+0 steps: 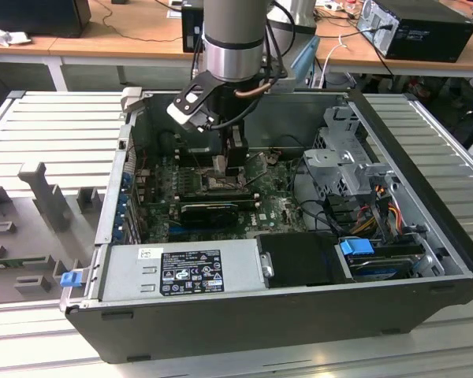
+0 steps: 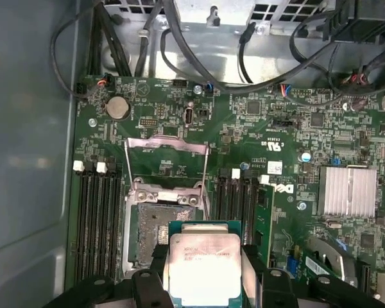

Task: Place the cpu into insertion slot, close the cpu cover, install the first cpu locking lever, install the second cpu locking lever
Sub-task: 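Place the cpu into insertion slot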

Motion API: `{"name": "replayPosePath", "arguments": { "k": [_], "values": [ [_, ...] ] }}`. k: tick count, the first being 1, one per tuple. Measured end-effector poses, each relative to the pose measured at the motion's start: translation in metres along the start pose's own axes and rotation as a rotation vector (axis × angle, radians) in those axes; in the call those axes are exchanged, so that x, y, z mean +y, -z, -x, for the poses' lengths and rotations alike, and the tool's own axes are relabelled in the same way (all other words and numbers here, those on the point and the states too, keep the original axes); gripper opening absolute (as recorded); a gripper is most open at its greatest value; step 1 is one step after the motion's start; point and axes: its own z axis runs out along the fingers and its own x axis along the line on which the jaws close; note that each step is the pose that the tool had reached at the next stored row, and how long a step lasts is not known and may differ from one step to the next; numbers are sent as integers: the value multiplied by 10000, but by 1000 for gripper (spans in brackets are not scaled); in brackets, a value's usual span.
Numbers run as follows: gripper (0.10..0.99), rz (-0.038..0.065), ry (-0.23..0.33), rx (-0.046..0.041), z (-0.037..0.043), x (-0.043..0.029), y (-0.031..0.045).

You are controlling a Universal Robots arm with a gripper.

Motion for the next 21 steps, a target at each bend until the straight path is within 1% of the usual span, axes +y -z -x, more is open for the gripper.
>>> {"name": "replayPosePath", "arguments": {
  "k": [2, 7, 9, 10, 13, 14, 18, 21],
  "values": [
    [533, 6, -194, -6, -7, -2, -24],
    [533, 7, -200, -6, -93, -3, -186],
    [533, 7, -201, -6, -123, -3, -221],
    [533, 8, -202, -4, -150, -4, -260],
    [533, 7, -201, -6, -184, -7, -332],
    [533, 8, -202, -6, -197, -18, -360],
    [533, 8, -202, -7, -236, -62, -421],
    [533, 13, -388, -11, -249, -64, -462]
  ]
}}
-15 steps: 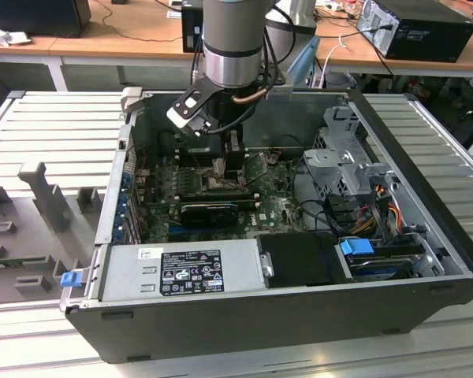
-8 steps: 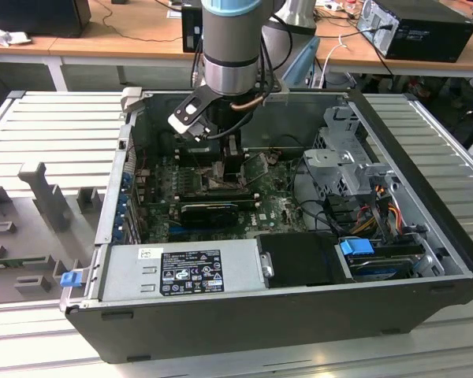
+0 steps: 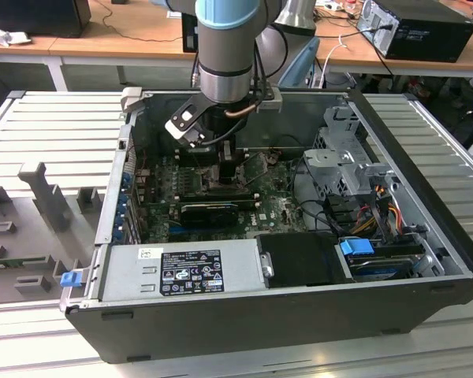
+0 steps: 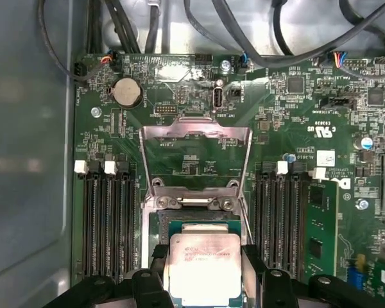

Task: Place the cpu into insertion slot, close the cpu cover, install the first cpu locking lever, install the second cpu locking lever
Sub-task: 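Place the cpu into insertion slot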

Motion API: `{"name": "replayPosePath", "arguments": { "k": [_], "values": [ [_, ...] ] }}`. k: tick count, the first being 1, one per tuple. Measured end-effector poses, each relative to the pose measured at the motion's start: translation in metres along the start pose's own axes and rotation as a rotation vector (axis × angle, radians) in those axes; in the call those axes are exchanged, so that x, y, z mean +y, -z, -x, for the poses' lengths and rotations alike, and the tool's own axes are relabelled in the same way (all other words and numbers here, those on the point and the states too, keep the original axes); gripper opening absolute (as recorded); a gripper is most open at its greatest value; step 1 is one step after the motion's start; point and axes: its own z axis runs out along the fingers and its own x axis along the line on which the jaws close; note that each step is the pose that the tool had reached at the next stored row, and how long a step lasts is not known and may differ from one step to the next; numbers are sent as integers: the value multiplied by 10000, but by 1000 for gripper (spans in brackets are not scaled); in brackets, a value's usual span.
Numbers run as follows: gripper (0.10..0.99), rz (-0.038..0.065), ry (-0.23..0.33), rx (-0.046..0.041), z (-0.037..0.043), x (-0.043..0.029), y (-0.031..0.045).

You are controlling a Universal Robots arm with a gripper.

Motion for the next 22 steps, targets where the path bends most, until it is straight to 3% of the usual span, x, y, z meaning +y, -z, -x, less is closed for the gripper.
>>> {"name": "replayPosePath", "arguments": {
  "k": [9, 19, 20, 22],
  "values": [
    [533, 4, -157, 34, -18, -18, -158],
    [533, 1, -112, 39, -35, -23, -201],
    [612, 4, -111, 43, -40, -21, -203],
    [612, 1, -105, 39, -69, -2, -205]
  ]
}}
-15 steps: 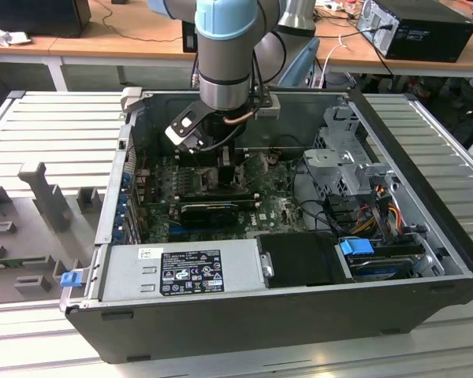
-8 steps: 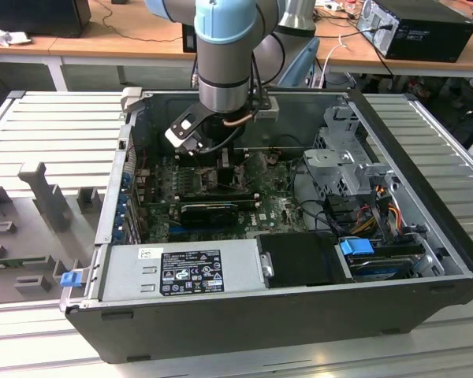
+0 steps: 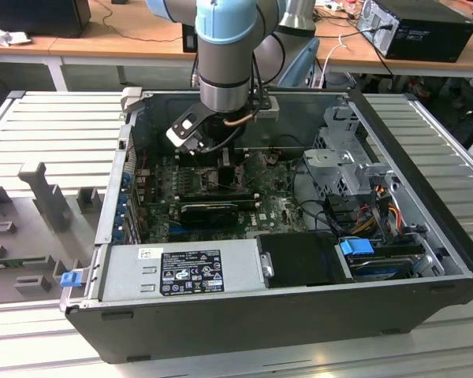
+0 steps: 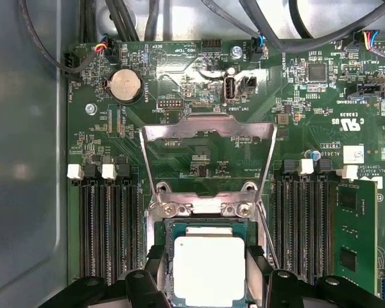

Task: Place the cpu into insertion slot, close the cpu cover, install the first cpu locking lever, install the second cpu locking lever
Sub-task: 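Place the cpu into insertion slot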

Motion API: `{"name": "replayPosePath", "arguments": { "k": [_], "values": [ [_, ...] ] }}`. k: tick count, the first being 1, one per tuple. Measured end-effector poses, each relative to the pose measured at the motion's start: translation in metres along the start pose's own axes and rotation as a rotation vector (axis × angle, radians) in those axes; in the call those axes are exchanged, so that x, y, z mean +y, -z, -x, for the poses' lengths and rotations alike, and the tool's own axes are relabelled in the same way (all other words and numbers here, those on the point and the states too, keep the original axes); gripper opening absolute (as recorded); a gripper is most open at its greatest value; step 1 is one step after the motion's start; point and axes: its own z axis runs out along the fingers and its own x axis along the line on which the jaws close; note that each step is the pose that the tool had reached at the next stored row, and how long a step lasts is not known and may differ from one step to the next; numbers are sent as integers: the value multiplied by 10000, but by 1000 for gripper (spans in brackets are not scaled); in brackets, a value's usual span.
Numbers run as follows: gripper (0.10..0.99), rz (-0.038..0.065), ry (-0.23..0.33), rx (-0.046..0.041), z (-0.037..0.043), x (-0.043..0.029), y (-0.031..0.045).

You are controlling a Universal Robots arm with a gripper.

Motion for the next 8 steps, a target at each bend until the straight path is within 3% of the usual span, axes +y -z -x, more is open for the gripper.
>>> {"name": "replayPosePath", "arguments": {
  "k": [8],
  "values": [
    [612, -3, 63, 2, -7, 10, 10]
  ]
}}
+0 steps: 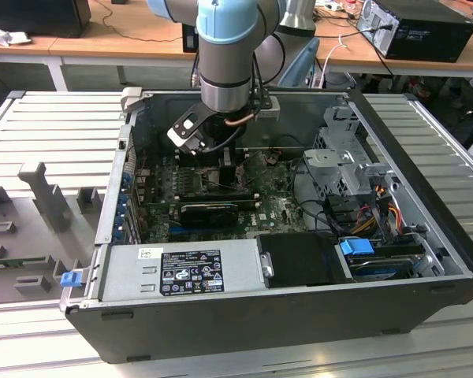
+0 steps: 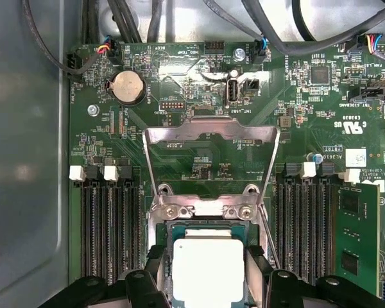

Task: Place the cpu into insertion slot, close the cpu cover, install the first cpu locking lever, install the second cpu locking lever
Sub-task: 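Place the cpu into insertion slot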

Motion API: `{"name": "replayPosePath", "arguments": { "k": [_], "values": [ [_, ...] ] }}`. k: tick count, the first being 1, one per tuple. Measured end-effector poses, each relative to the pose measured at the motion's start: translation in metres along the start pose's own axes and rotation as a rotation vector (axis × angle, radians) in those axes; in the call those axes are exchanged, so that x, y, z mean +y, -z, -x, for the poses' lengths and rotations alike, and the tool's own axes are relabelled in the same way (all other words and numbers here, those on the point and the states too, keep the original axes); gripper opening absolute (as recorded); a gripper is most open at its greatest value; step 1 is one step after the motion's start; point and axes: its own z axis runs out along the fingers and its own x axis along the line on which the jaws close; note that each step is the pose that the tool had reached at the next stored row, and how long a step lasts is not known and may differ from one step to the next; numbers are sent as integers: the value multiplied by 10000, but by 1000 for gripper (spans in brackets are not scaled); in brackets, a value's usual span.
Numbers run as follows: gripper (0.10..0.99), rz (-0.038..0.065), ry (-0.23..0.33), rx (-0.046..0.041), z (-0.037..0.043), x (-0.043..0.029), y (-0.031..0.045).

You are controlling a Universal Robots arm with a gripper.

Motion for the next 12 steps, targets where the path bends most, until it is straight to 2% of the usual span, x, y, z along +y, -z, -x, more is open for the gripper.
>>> {"name": "replayPosePath", "arguments": {
  "k": [4, 6, 7, 12],
  "values": [
    [612, 1, 1, 1, -2, 3, 80],
    [596, 2, 3, 2, 7, 3, 94],
    [467, 2, 1, 1, 15, 2, 97],
    [165, 1, 0, -1, 29, 3, 107]
  ]
}}
